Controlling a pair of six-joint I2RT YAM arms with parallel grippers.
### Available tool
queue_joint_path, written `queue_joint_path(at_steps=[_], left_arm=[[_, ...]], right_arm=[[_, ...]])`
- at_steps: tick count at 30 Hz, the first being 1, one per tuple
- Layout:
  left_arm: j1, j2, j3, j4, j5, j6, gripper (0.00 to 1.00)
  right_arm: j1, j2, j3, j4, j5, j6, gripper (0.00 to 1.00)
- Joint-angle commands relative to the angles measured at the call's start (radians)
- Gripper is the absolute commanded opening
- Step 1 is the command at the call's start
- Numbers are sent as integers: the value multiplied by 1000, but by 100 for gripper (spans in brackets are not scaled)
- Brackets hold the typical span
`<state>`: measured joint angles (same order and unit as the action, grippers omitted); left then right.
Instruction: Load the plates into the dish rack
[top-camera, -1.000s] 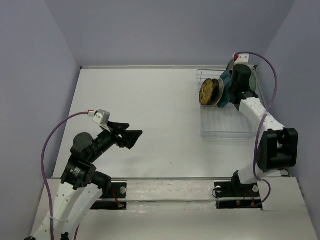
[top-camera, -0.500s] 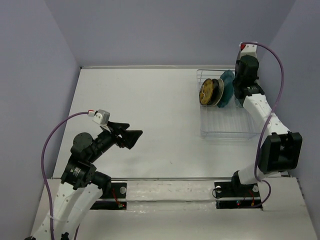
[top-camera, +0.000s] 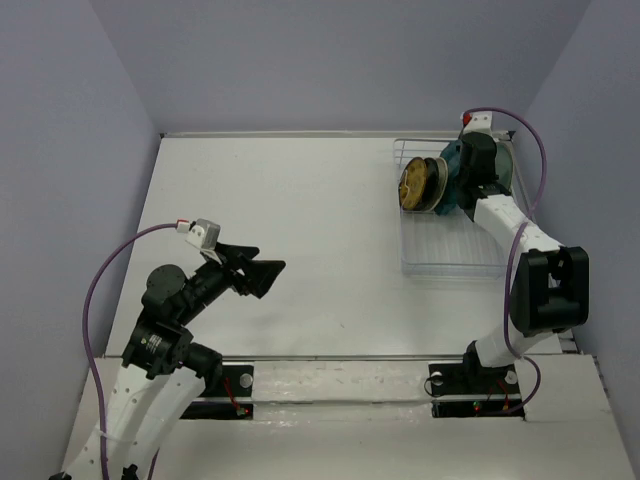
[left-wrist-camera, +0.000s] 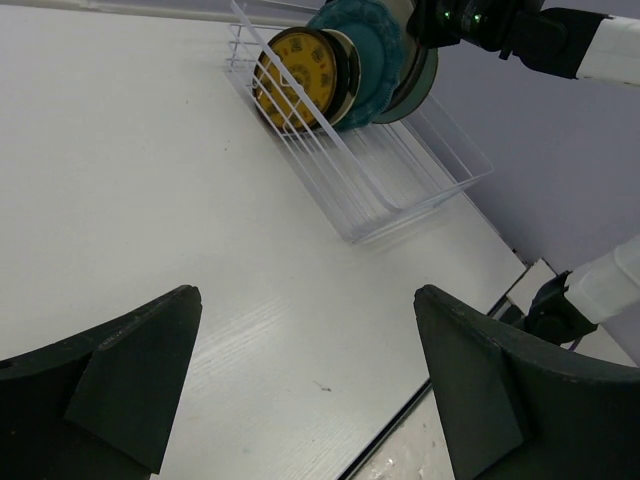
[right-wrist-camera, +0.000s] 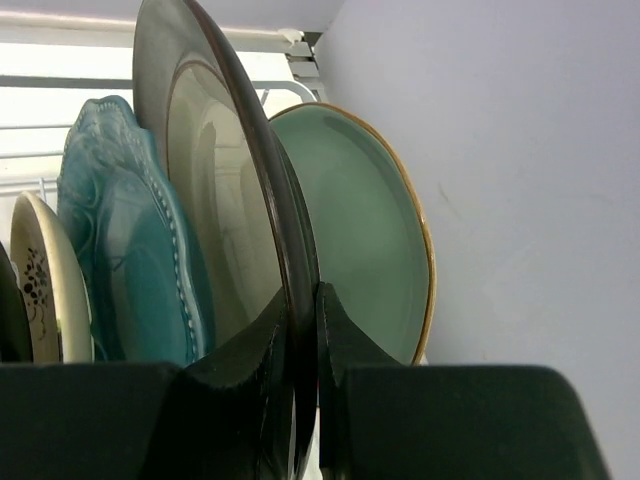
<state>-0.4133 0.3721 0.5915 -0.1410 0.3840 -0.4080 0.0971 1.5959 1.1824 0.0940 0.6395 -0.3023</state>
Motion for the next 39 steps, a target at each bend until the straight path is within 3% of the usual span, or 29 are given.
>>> queue_joint_path(at_steps=[1, 4, 5, 14, 18, 24, 25, 26, 29, 30, 36, 39], left_arm=[[-4, 14, 7, 21, 7, 15, 99], [-4, 17, 7, 21, 6, 14, 99], [-4, 19, 7, 21, 4, 14, 99], [2, 30, 5, 21, 7, 11, 99], [2, 37, 5, 21, 7, 11, 99], [7, 56, 5, 23, 6, 9, 99], [8, 60, 5, 23, 6, 11, 99], [10, 60, 8, 23, 6, 12, 99], [13, 51, 21, 30, 13, 29, 99], [13, 41, 25, 41, 13, 37, 99], [11, 27, 83, 93, -26, 54, 99], [11, 30, 99, 142, -43, 44, 99]], right_arm=[[-20, -21, 13, 86, 46, 106, 10], [-20, -20, 14, 81, 110, 155, 40], [-20, -25, 14, 79, 100, 163, 43], [-20, -53, 33, -42, 58, 333, 50], [-20, -63, 80, -130, 83, 373, 62], [-20, -186, 140, -218, 121, 431, 67], [-20, -212, 141, -250, 103, 477, 69], [-20, -271, 137, -267, 80, 503, 78], [-20, -432, 88, -310, -142, 655, 100], [-20, -474, 35, -288, -302, 711, 100], [-20, -758, -154, -179, -835, 867, 100], [-20, -893, -305, -116, -941, 922, 100]])
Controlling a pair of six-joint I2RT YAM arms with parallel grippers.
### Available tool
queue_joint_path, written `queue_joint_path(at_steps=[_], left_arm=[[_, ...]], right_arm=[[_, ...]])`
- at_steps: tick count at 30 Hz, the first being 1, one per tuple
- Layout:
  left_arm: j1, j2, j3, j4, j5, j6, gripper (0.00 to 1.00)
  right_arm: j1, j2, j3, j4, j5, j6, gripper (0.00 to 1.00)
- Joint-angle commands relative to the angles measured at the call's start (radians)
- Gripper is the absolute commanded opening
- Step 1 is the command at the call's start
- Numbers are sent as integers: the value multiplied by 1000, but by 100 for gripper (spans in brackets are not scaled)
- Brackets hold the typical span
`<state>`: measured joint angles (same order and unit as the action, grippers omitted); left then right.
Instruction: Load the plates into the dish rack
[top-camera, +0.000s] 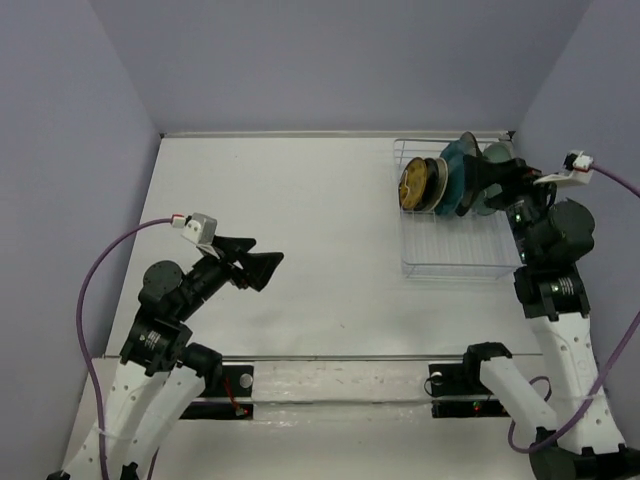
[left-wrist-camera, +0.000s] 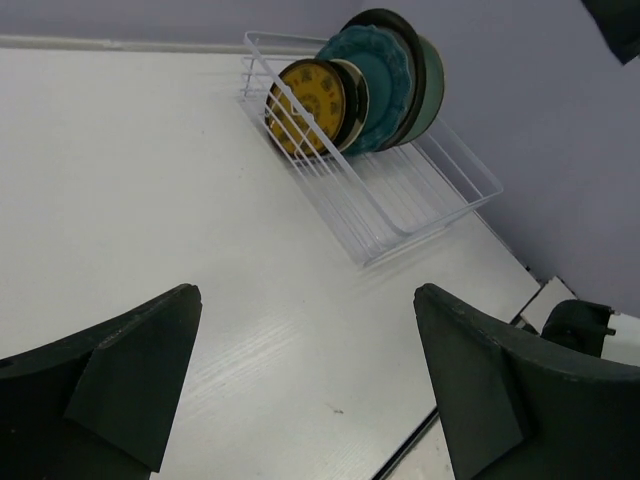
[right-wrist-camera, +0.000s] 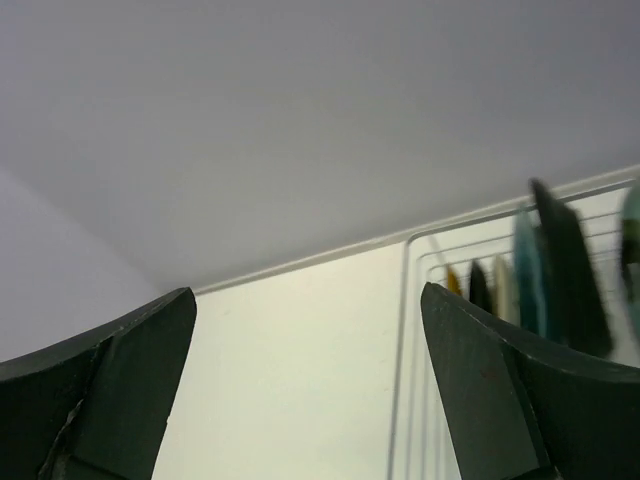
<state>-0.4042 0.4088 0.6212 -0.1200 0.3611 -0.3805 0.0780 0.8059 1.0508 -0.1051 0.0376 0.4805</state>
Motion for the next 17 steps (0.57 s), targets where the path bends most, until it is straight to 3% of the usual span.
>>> queue_joint_path(at_steps=[1, 8, 17], left_arm=[[4, -8, 69, 150, -30, 12, 99], [2, 7, 46, 244, -62, 3, 99], [2, 54, 45, 256, -99, -29, 99]], right_arm=[[-1, -132, -207, 85, -350, 147, 100], [-1, -324, -441, 91, -487, 191, 100], [-1, -438, -526, 93, -535, 188, 100]])
